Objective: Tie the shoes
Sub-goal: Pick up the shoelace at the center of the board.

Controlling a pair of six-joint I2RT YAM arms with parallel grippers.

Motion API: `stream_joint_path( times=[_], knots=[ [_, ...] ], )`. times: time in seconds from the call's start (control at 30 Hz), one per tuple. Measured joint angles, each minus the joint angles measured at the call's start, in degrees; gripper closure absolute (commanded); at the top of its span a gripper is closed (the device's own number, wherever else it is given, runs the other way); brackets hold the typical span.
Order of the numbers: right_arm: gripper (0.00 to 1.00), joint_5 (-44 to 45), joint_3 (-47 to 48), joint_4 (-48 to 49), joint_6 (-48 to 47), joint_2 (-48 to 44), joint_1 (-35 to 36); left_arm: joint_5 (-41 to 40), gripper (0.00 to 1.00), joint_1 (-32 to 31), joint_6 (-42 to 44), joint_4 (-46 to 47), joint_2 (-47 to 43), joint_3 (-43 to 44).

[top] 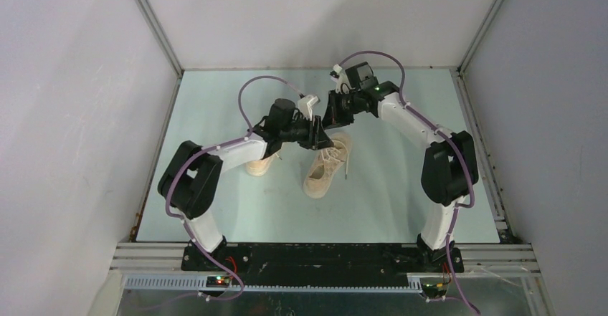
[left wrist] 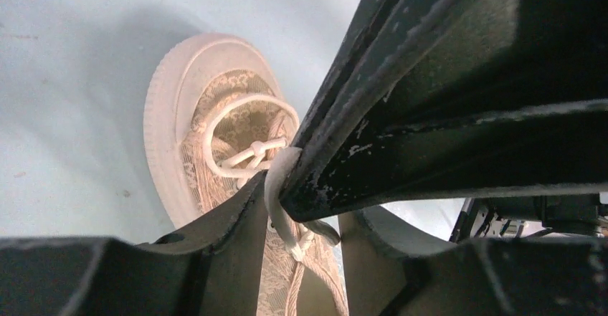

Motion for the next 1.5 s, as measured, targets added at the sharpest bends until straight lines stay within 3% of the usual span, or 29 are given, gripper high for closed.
stream_joint_path(
  times=[0.47, 0.97, 1.17, 1.5],
  knots=[
    [1.0, 2.8, -1.01, 0.85, 1.86, 0.02, -0.7, -4.28, 0.63, -0.63, 0.59, -7.04, 0.04, 0.02],
    [1.0, 2.86, -2.89, 1.7, 1.84, -0.17, -1.03, 1.68, 0.65, -0.61, 2.08, -3.23, -1.18, -3.23],
    [1.0, 2.86, -2.99, 1.73, 1.81, -0.48, -1.07, 1.49, 0.72, -0.37, 2.27, -3.19, -1.81, -3.37],
    [1.0, 2.84, -3.26, 2.25, 1.84, -0.52, -1.31, 0.35, 0.72, 0.15, 2.75, -5.25, -2.56, -3.37]
  ],
)
